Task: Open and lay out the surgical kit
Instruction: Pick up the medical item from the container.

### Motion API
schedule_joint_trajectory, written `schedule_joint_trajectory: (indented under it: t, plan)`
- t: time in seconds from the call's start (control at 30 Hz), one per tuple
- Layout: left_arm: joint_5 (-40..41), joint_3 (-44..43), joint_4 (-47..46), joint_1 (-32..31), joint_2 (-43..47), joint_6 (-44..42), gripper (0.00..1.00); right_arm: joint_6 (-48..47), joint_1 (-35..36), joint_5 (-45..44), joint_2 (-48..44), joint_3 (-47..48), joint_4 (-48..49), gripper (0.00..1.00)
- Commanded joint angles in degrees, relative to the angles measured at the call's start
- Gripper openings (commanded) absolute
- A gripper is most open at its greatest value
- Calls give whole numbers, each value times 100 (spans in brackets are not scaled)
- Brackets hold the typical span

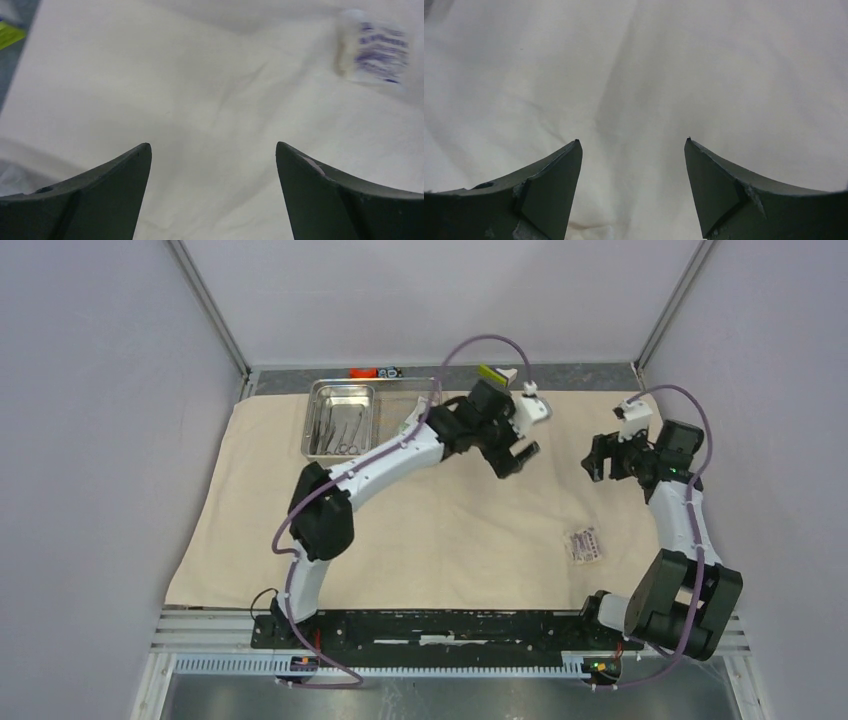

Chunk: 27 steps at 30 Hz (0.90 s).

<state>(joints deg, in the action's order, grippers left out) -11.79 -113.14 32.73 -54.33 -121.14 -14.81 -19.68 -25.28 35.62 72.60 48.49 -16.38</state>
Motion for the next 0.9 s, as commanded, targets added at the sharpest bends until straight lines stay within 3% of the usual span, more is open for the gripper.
schedule_joint_trajectory:
  t: [0.0, 0.13, 0.37, 0.6, 0.87]
  plan:
    - [348, 499, -343, 1067, 464, 359, 100, -196, 1007, -330, -119, 100, 337, 82]
    - [445, 543, -369, 1855, 318, 709, 97, -227, 1439, -385, 33, 268, 362, 82]
    - [470, 310, -346, 2823, -256, 1339, 86, -361, 1491, -581, 45, 34, 417, 82]
    - [502, -250, -149, 3212, -863, 1421, 77, -402, 1491, -622, 20, -24, 416, 82]
    - [82, -409, -29, 3448, -1132, 1717, 77, -448, 1493, -639, 95, -42, 392, 82]
